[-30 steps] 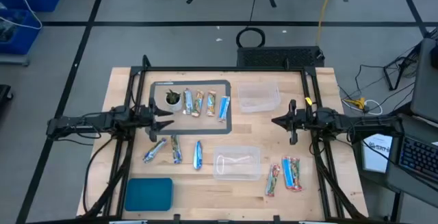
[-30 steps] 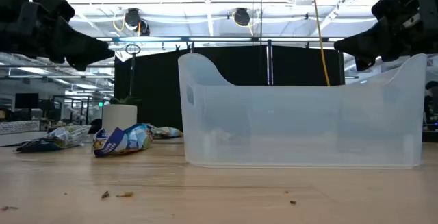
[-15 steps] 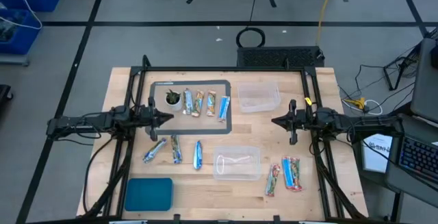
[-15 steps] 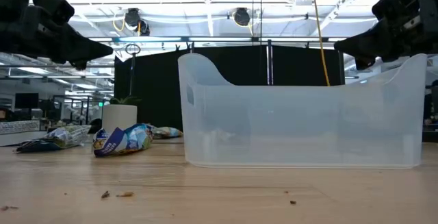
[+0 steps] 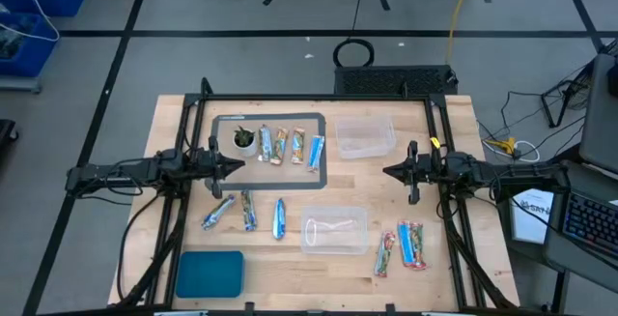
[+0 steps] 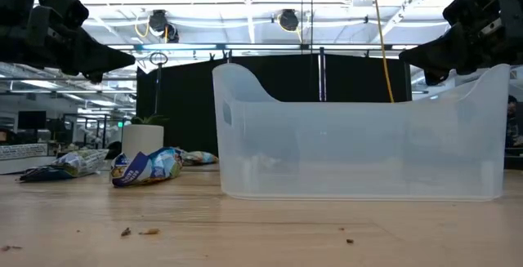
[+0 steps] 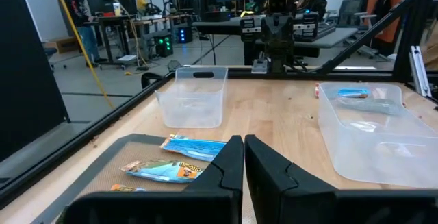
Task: Pick and place Granola Bars by type
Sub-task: Put the middle red granola bar into the bottom transparent bin
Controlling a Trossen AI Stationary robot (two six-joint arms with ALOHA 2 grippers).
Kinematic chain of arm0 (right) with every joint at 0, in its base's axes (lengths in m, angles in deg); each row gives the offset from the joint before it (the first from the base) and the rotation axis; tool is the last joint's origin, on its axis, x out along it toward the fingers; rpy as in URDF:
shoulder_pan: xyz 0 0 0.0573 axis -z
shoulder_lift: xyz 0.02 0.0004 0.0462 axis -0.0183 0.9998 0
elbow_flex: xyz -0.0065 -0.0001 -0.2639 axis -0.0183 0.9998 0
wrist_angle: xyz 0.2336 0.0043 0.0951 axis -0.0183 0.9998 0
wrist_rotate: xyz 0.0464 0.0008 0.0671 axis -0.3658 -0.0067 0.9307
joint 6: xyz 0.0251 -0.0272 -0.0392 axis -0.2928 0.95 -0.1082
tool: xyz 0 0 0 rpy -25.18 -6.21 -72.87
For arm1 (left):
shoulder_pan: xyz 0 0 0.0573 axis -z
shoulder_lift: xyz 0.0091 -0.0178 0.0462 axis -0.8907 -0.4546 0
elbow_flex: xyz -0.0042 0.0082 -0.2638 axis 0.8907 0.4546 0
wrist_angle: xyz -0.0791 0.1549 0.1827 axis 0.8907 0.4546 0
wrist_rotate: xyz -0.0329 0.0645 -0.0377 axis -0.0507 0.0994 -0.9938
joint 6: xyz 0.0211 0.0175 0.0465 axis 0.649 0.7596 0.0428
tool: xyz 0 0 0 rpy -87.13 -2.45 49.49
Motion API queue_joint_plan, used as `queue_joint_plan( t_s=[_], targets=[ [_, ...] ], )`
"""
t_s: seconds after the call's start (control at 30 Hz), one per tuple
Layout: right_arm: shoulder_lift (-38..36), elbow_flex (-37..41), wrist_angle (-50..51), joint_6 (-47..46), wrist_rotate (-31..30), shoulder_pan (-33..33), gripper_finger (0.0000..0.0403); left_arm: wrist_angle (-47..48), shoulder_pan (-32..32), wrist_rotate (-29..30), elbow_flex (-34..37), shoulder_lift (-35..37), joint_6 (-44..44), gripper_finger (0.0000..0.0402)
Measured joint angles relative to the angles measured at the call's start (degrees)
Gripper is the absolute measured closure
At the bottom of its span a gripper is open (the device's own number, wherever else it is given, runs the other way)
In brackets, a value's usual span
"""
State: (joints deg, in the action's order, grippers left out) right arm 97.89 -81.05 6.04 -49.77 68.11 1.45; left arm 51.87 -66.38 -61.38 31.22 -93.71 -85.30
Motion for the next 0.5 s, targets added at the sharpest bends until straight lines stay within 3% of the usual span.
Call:
queue_joint_plan(
  t_s=[0.23,0.33,0.5],
  targets=[
    [0.2,-1.0,-4.2,-8.4,1.2,-0.1,0.0403,0.2,0.0,0.0,0.0,0.0,1.6,0.0378],
    [2.3,-4.7,4.6,-15.0,4.8,-1.6,0.0403,0.3,0.0,0.0,0.0,0.0,1.2,0.0378],
    [12.8,-14.4,11.8,-26.5,0.1,-7.9,0.0403,0.3,0.0,0.0,0.0,0.0,1.2,0.0378]
  ],
)
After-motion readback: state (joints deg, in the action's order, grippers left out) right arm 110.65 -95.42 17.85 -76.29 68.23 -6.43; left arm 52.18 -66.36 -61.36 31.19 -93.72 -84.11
